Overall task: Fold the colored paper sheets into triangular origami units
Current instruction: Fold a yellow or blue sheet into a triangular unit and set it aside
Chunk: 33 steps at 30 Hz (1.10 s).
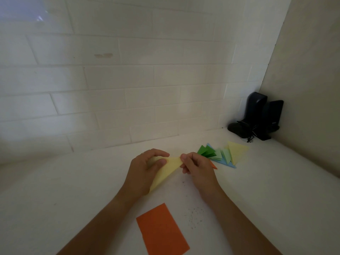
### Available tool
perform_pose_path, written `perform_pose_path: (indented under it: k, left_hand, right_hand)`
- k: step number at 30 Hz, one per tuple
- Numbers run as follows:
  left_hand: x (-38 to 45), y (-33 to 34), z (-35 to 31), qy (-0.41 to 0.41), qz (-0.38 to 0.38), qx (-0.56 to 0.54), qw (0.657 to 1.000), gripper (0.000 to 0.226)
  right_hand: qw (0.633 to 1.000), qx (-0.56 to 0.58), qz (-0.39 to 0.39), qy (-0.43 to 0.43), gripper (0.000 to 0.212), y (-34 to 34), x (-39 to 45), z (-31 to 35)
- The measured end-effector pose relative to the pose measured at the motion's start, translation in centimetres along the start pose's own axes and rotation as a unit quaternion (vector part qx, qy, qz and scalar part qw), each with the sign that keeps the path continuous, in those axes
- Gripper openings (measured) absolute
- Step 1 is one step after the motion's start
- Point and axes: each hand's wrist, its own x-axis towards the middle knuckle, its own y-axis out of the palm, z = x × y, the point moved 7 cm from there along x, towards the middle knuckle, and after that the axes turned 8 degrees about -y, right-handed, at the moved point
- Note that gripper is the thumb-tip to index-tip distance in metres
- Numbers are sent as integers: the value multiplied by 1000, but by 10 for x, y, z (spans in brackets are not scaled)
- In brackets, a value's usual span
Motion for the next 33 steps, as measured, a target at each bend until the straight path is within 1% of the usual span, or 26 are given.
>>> perform_pose_path:
  k: [3, 6, 8, 12, 17, 23, 27, 33]
  left_hand:
    - [-1, 1, 1, -9, 2, 7, 1000, 20]
    - [-1, -1, -1, -11, 2, -13, 1000, 20]
    - [-1, -2, -1, -13, 1, -38, 999, 19]
    - [-1, -2, -1, -25, 6, -71, 997, 20]
    - [0, 1, 6, -42, 19, -77, 996, 18]
    - [1, 6, 9, -54, 52, -101, 992, 17]
    - [0, 7, 9, -77, 60, -128, 987, 16]
    - [0, 7, 15, -98, 60, -138, 984, 14]
  right_hand:
    - [1000, -6, -3, -2, 29, 0, -1, -1]
    - [1000, 15, 4, -3, 25, 0, -1, 2]
    - [999, 28, 22, 4, 24, 3, -2, 4]
    - [998, 6, 64, 14, 28, 10, -3, 6]
    - [1000, 9, 13, -4, 32, 2, -2, 5]
    - [999, 28, -15, -13, 29, -3, -1, 4]
    - [999, 32, -12, -21, 31, -3, 0, 3]
    - [999, 22, 14, -32, 32, 1, -1, 4]
